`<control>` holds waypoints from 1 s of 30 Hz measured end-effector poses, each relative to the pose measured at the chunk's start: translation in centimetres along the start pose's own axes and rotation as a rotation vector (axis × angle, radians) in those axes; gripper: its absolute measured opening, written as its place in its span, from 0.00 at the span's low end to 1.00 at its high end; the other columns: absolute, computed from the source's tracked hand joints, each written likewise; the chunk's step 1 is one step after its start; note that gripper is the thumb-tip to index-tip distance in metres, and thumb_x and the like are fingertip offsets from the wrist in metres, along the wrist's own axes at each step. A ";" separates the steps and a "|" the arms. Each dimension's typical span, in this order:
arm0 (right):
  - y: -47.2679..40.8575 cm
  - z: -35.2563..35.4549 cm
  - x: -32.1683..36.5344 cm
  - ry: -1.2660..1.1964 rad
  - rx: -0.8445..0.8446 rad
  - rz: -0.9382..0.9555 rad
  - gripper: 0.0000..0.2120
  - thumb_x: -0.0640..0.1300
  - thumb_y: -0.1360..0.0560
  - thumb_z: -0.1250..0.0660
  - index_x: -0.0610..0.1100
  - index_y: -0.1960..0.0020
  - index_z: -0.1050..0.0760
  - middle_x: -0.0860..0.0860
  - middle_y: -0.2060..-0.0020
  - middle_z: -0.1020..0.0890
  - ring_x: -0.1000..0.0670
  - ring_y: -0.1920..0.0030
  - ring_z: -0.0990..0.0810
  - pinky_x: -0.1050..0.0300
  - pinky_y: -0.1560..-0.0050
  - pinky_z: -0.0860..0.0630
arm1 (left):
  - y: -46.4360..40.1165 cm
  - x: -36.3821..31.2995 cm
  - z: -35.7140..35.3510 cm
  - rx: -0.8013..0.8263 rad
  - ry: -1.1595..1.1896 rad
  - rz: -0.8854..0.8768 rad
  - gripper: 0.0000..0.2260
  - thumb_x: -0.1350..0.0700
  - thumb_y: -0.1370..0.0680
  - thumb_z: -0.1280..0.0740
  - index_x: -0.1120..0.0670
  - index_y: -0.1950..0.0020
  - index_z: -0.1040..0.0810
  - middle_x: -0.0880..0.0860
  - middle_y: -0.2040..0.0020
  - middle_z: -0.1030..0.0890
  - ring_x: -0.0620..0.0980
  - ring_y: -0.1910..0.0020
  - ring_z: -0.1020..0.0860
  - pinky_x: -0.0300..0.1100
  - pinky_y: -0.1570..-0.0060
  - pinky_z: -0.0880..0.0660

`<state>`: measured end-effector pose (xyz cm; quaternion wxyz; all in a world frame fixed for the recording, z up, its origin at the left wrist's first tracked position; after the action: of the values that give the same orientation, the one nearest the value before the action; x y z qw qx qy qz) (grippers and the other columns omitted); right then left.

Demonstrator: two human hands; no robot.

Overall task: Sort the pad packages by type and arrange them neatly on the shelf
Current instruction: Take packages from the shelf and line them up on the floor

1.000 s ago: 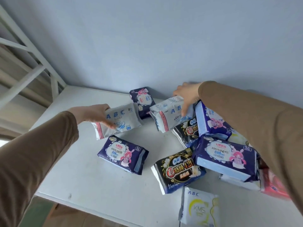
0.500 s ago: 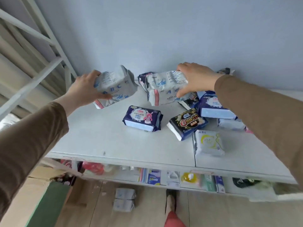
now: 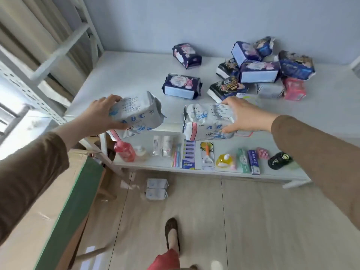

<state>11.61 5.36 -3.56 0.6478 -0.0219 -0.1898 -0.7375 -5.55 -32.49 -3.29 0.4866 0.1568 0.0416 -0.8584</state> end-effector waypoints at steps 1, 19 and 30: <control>1.1 -1.5 0.2 -0.009 0.005 -0.006 0.47 0.60 0.35 0.22 0.51 0.25 0.43 0.49 0.25 0.37 0.46 0.28 0.35 0.48 0.35 0.32 | 1.6 0.4 -1.4 0.026 0.009 0.004 0.40 0.41 0.34 0.22 0.48 0.28 0.36 0.54 0.40 0.26 0.54 0.46 0.31 0.51 0.46 0.30; 12.7 -36.5 10.3 -0.262 0.218 -0.305 0.40 0.59 0.38 0.23 0.63 0.32 0.39 0.55 0.39 0.33 0.48 0.45 0.23 0.55 0.52 0.30 | 18.7 15.9 -28.1 0.329 0.029 0.113 0.40 0.32 0.38 0.27 0.38 0.31 0.41 0.47 0.46 0.34 0.52 0.60 0.26 0.43 0.62 0.28; 9.5 -63.3 12.7 -0.283 0.225 -0.294 0.36 0.51 0.35 0.23 0.52 0.32 0.34 0.52 0.37 0.34 0.50 0.42 0.26 0.51 0.45 0.24 | 18.1 23.9 -54.0 0.413 0.115 0.055 0.38 0.46 0.36 0.20 0.45 0.34 0.39 0.52 0.46 0.35 0.58 0.52 0.23 0.44 0.55 0.26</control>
<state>32.22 -27.00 -56.29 0.4984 -0.0250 -0.3610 -0.7878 10.72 -49.48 -60.36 0.4643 0.3032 -0.1119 -0.8246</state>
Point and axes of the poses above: each hand's wrist, its own y-axis away from the middle knuckle, its own z-axis out of the back of the hand, x = y × z, the point moved 9 cm from there along -y, towards the middle knuckle
